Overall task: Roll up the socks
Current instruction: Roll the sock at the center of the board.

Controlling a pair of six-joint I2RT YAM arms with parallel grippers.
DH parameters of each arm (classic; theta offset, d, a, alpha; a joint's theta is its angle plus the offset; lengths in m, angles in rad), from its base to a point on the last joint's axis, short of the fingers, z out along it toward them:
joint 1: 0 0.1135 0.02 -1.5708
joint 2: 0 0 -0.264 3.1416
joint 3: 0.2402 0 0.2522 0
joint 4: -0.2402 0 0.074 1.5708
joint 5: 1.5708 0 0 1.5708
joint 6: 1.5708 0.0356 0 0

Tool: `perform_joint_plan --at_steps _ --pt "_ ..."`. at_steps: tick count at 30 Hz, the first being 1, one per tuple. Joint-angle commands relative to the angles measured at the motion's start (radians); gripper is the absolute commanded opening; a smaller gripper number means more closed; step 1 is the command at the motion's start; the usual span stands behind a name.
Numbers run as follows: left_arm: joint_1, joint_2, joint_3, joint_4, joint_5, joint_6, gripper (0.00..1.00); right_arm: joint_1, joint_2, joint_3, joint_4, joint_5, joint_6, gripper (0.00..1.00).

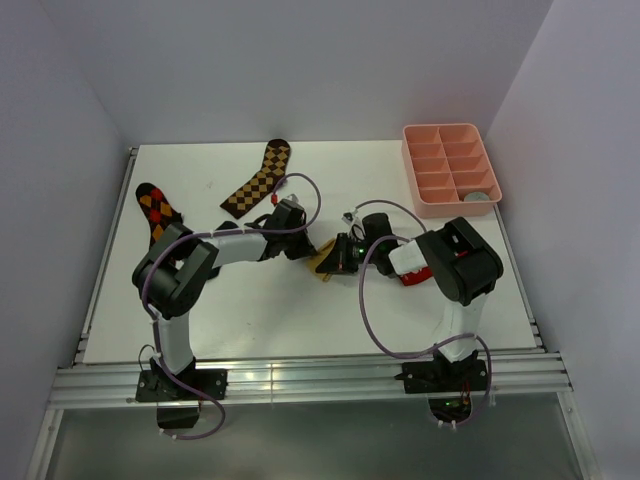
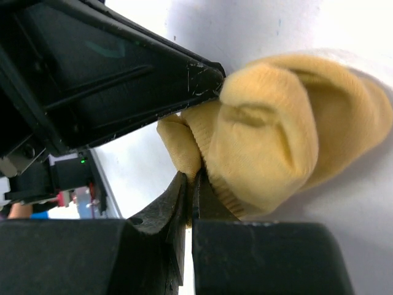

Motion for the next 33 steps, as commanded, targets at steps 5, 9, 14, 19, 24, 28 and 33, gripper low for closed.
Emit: perform_joint_plan --at_steps 5,9,14,19,24,28,33 --pt "0.005 -0.124 -0.042 -0.016 -0.117 -0.034 0.10 -0.012 0.099 0.035 -0.061 -0.011 0.035 0.00" --pt "0.004 -0.216 -0.090 -0.021 -0.186 -0.094 0.31 -0.016 0.103 0.041 -0.077 0.003 0.036 0.00" --pt "0.005 -0.307 -0.176 -0.024 -0.217 -0.186 0.53 -0.016 0.108 0.044 -0.081 0.004 0.038 0.00" --pt "-0.001 -0.324 -0.263 0.037 -0.145 -0.270 0.55 -0.016 0.109 0.041 -0.061 0.004 0.047 0.00" --pt "-0.016 -0.289 -0.289 0.088 -0.107 -0.322 0.55 -0.016 0.109 0.041 -0.051 0.004 0.049 0.00" --pt "-0.024 -0.265 -0.294 0.127 -0.103 -0.336 0.54 -0.016 0.105 0.038 -0.051 0.009 0.047 0.00" --pt "-0.030 -0.232 -0.289 0.142 -0.099 -0.341 0.52 -0.016 0.108 0.039 -0.051 0.015 0.047 0.00"
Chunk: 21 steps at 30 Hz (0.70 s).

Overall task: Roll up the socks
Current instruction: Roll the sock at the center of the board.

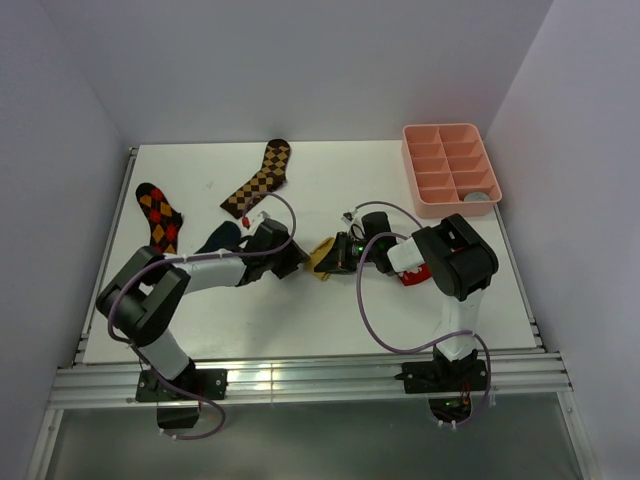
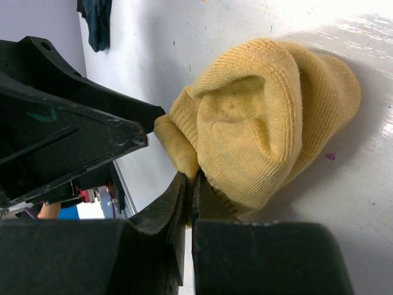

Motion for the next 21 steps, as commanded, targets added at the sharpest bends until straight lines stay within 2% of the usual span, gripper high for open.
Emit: perform_joint_plan --at_steps 1,7,10,11,14,15,21 --pt "-0.009 0.038 0.005 0.061 0.013 -0.032 0.51 -0.003 0.042 -0.008 -0.062 0.078 -0.031 0.01" --pt "-0.023 0.091 -0.015 0.101 0.033 -0.067 0.39 -0.003 0.034 -0.014 -0.051 0.083 -0.028 0.01" --pt "-0.029 0.116 -0.011 0.107 0.027 -0.062 0.27 -0.003 0.025 -0.019 -0.047 0.090 -0.034 0.02" --pt "-0.029 0.121 -0.011 0.107 0.032 -0.064 0.20 -0.003 0.019 -0.017 -0.051 0.090 -0.035 0.02" --pt "-0.029 0.130 0.002 0.101 0.030 -0.056 0.05 0.001 -0.012 -0.022 -0.080 0.107 -0.057 0.06" --pt "-0.030 0.131 0.011 0.095 0.026 -0.047 0.00 0.006 -0.049 -0.023 -0.099 0.122 -0.087 0.11" --pt "-0.030 0.118 0.054 0.019 -0.014 0.003 0.00 0.040 -0.242 -0.038 -0.260 0.291 -0.263 0.37"
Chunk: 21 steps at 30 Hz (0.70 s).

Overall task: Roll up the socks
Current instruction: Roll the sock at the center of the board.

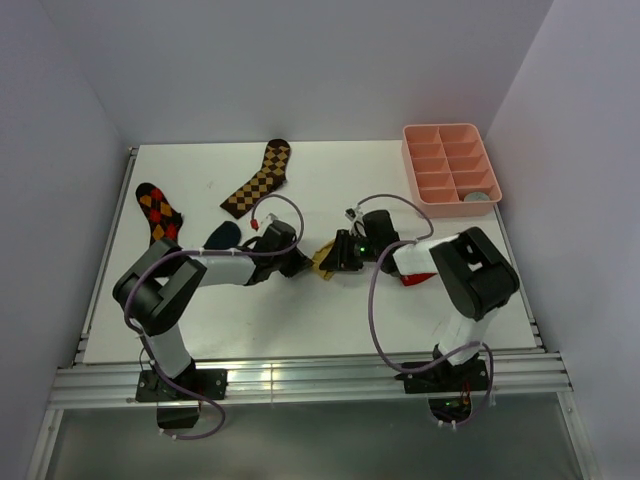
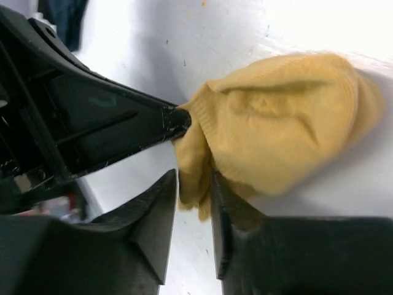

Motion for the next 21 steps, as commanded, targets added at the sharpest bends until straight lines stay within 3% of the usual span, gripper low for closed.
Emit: perform_joint_plan --at_steps 1,3,7,21 --pt "-0.005 0.006 0.039 -0.096 -0.041 0.060 0.00 0.033 -0.166 -0.014 -0.145 0.181 -0.175 0.39" --pt "-0.004 0.006 0.066 -0.135 -0.051 0.093 0.00 0.061 -0.220 -0.006 -0.218 0.299 -0.269 0.47" --pt "-0.005 0.013 0.108 -0.173 -0.068 0.136 0.00 0.184 -0.315 0.014 -0.284 0.502 -0.412 0.49" --pt "0.011 0.062 0.227 -0.285 -0.045 0.245 0.00 0.406 -0.288 -0.060 -0.054 0.815 -0.607 0.45"
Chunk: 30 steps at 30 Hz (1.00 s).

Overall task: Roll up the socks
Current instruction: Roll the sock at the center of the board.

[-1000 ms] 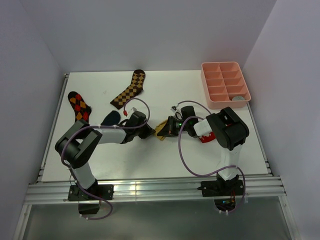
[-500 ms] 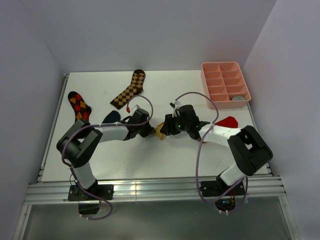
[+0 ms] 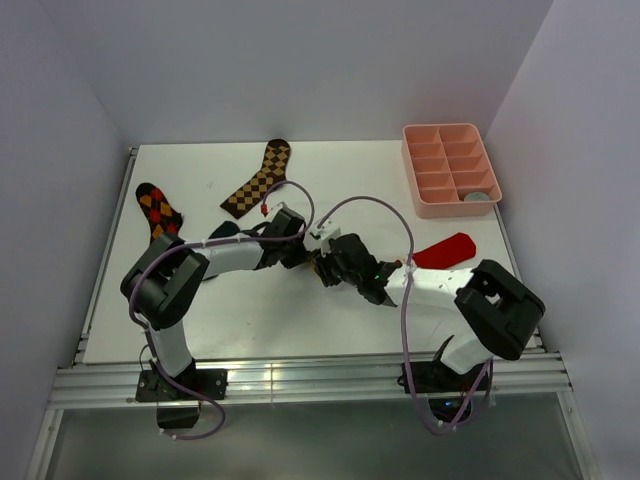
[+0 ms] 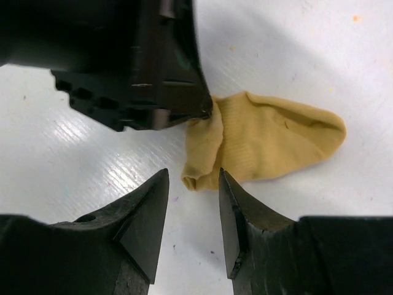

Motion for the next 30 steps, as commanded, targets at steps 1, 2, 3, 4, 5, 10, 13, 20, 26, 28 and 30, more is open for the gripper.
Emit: perform_joint_plan --at_steps 1,2,3,4,5,10,13,20,26,28,30 --pt "0.013 0.023 0.048 -0.046 -0.006 0.052 0.00 0.051 0.021 -0.002 0.098 0.128 -0.095 0.45" --pt "0.018 0.026 0.053 -0.049 -0.003 0.061 0.00 0.062 0.027 0.001 0.104 0.154 -0.101 0.45" --pt "0.018 0.033 0.064 -0.052 0.005 0.066 0.00 0.071 0.035 0.004 0.110 0.171 -0.104 0.45" --pt "0.019 0.037 0.070 -0.058 0.006 0.068 0.00 0.092 0.055 0.009 0.118 0.187 -0.109 0.45" --pt "0.021 0.041 0.074 -0.063 0.012 0.072 0.00 0.105 0.067 0.015 0.125 0.229 -0.119 0.45" --pt "0.019 0.031 0.064 -0.051 0.023 0.074 0.00 0.163 0.157 0.058 0.148 0.342 -0.133 0.45" --pt "0.019 0.024 0.061 -0.054 0.022 0.080 0.00 0.174 0.170 0.058 0.176 0.382 -0.139 0.46" --pt "0.022 0.027 0.064 -0.057 0.031 0.088 0.00 0.180 0.141 0.053 0.190 0.388 -0.145 0.47" --pt "0.021 0.032 0.068 -0.057 0.043 0.091 0.00 0.178 0.196 0.085 0.181 0.373 -0.146 0.47" --pt "0.021 0.029 0.065 -0.058 0.043 0.094 0.00 0.178 0.228 0.110 0.155 0.374 -0.139 0.47" --pt "0.021 0.029 0.068 -0.060 0.043 0.094 0.00 0.177 0.263 0.139 0.138 0.389 -0.133 0.47"
